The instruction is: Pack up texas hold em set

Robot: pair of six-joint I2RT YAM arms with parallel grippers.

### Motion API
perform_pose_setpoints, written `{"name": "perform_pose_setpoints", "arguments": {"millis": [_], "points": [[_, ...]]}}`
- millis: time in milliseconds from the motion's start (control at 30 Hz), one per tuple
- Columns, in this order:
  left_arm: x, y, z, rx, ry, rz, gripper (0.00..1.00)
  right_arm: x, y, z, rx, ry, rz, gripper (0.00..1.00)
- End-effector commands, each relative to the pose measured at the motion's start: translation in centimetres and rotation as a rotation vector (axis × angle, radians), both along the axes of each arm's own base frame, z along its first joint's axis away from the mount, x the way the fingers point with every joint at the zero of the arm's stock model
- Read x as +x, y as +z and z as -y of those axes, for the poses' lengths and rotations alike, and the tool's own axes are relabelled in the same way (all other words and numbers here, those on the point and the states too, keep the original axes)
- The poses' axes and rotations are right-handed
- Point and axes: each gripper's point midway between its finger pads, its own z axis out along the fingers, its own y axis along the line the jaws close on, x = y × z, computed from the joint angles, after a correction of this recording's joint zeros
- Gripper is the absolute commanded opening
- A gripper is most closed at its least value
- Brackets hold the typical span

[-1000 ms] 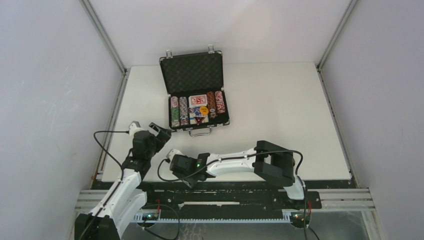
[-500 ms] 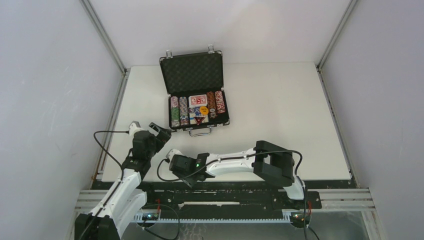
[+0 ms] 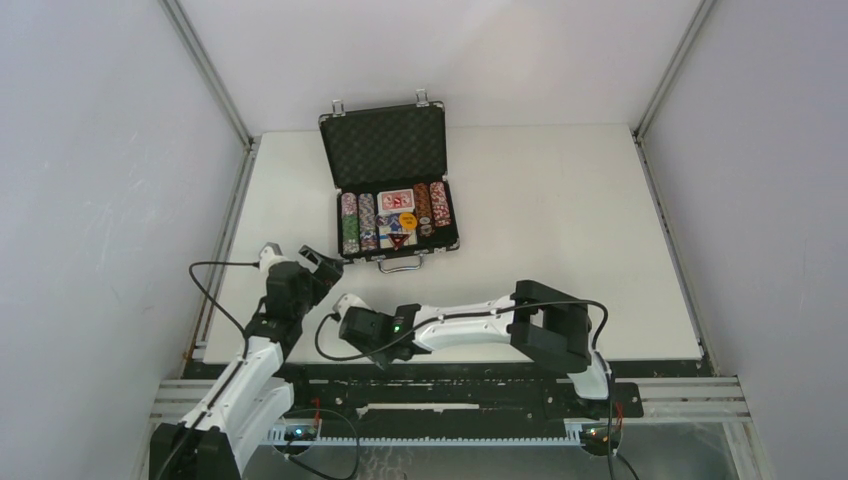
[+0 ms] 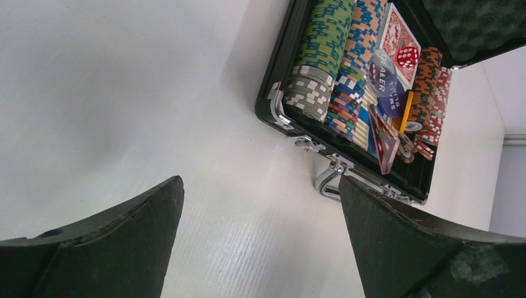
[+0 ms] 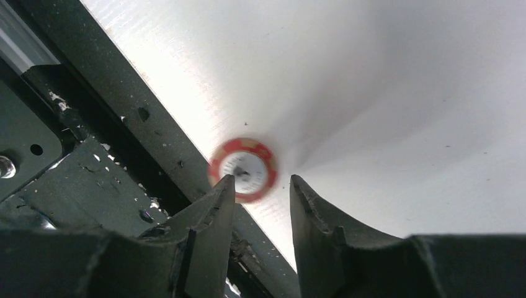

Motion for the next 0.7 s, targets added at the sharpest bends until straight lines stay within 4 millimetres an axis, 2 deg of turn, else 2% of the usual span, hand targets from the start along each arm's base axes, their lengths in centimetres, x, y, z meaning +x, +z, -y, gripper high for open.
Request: {"name": "perform_pose_setpoints", "arguments": {"millis": [0, 233, 400, 667], "points": [[0.1, -0.3, -0.1, -0.01, 0.001, 0.016, 0.99, 1.4, 2.9, 0.0, 0.056, -0.021, 0.057, 0.46], [0.1, -0.3, -0.1, -0.007, 0.002, 0.014, 0.99, 2.2, 3.6, 0.3, 0.069, -0.035, 0.066, 0.47], [0.1, -0.5, -0.1, -0.006, 0.002, 0.008, 0.99, 1.5, 3.7, -0.4, 0.093, -0.005, 0.036, 0.64], [0.1, -0.5, -0.1, -0.005, 0.003, 0.009, 0.99, 0.1, 3.8, -1.8, 0.101, 0.047, 0.021, 0.71]]}}
